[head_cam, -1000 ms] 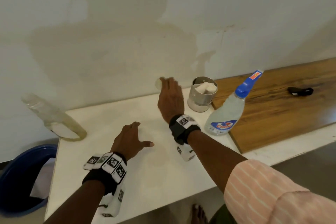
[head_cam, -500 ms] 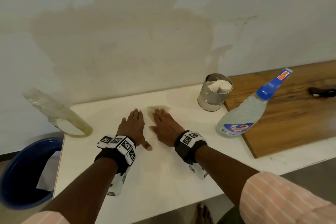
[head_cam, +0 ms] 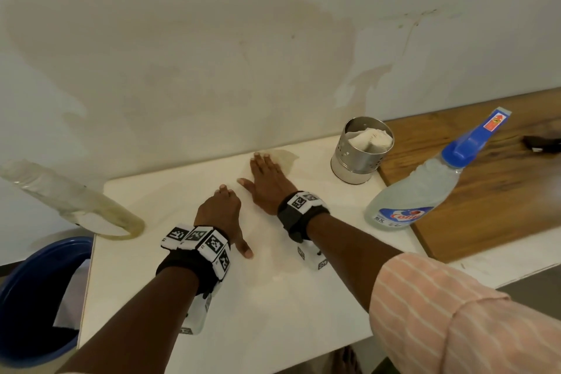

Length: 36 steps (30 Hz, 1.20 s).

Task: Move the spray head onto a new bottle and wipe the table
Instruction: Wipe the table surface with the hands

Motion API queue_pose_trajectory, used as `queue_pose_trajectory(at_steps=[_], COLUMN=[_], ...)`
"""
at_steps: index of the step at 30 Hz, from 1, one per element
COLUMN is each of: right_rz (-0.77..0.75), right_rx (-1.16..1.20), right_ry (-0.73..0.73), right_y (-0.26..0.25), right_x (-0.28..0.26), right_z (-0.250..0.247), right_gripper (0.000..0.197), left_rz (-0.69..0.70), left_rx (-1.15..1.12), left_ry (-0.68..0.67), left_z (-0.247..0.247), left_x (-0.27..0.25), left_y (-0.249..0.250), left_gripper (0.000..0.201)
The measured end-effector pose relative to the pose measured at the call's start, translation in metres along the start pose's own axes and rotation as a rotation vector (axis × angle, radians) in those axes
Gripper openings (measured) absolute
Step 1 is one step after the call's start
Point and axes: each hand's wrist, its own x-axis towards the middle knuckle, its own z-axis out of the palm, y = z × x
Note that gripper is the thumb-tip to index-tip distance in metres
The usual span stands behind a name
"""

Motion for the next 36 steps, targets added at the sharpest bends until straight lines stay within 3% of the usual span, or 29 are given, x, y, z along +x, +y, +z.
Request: queue_pose_trajectory(at_steps=[2, 5, 9, 12, 17, 19, 21, 24, 26, 30, 34, 36], right_rz=[0.082, 0.343, 0.409, 0.298, -0.127, -0.141, 0.013, 0.361, 0.428, 0.297, -0.071, -0.155], right_rx=[-0.059, -0.011, 0.066, 0.037, -0.097, -0.122, -0.111, -0.068, -0.040, -0.066, -0.149, -0.186], right_ry=[0.083, 0.156, 0.147, 0.076, -0.089, -0.070, 0.006, 0.134, 0.118, 0.013, -0.121, -0.134], right_y=[0.017, 0.045, 0.046, 0.026, -0.008, 0.002, 0.025, 0.063, 0.068, 0.038, 0.004, 0.013], right_x=[0.002, 0.004, 0.008, 0.010, -0.010, -0.011, -0.009, -0.012, -0.016, -0.032, -0.076, -0.089], right_z=[-0.008, -0.021, -0.025, -0.020, -0.003, -0.005, -0.013, -0.024, -0.025, -0.014, 0.010, 0.011], right_gripper=[0.068, 0.071, 0.073, 0.074, 0.067, 0.069, 0.074, 0.079, 0.081, 0.082, 0.075, 0.070], left_rz=[-0.004, -0.005, -0.015, -0.023, -0.031, -0.023, -0.022, -0.020, -0.014, -0.015, -0.036, -0.041], left_rx=[0.013, 0.007, -0.001, 0.003, -0.016, -0.001, 0.011, 0.004, 0.013, 0.010, -0.048, -0.079], left_ry=[-0.016, -0.028, -0.027, -0.012, -0.014, -0.011, -0.020, -0.035, -0.035, -0.006, 0.011, 0.035], left_z=[-0.003, -0.006, -0.007, -0.007, -0.006, -0.006, -0.006, -0.007, -0.006, -0.005, -0.001, 0.008], left_x=[-0.002, -0.002, -0.002, -0.002, 0.000, 0.001, -0.001, -0.001, 0.000, 0.000, -0.005, -0.013], left_y=[0.004, 0.008, 0.009, 0.010, 0.011, 0.011, 0.010, 0.009, 0.009, 0.011, 0.007, 0.001], left_gripper=[0.139, 0.131, 0.125, 0.122, 0.129, 0.125, 0.122, 0.120, 0.116, 0.105, 0.125, 0.133])
